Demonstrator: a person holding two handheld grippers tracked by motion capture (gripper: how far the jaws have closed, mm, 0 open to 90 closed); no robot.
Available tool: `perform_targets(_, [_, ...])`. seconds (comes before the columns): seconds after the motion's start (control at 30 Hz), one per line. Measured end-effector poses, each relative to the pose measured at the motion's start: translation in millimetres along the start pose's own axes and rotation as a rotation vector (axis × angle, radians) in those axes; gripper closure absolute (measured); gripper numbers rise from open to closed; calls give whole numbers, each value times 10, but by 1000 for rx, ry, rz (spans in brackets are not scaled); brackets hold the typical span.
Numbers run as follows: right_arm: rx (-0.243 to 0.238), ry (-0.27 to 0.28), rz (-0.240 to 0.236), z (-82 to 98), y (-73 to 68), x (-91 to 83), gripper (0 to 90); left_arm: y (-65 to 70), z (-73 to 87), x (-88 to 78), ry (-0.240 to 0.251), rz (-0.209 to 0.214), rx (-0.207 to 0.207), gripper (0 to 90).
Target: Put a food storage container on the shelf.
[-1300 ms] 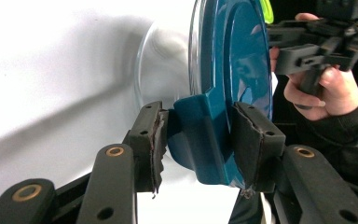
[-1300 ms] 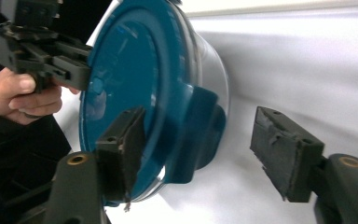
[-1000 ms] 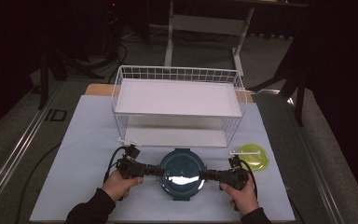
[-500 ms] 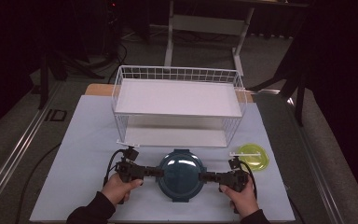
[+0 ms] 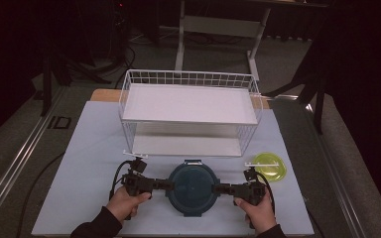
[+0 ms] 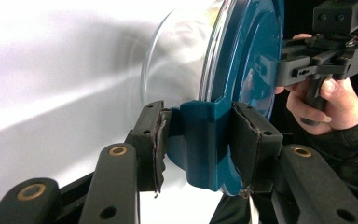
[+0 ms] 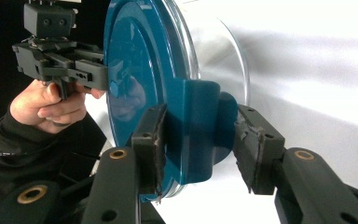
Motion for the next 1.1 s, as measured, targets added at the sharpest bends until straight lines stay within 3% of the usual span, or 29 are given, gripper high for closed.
perform_targets(0.57, [-72,42,-14,-368,-427,-259,556,349,-322,-311,49,-12,50,571])
perform_targets(0.8, [-105,84,-27,-610,-657,-402,558,537,-560,-495,83,-21,87,572])
perform_targets(1.1, [-128,110,-31,-879,-851,-541,560,697,-821,-644,121,-12,99,573])
Point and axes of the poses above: each handheld gripper's, and its own axes: x roughly forward along the jaws, z roughly out of its underside, y roughly to its right, the point moved 9 cm from there along x, roughly forward along the jaws, and after that the axes turned 3 degrees about x, right-handed, at the moved point
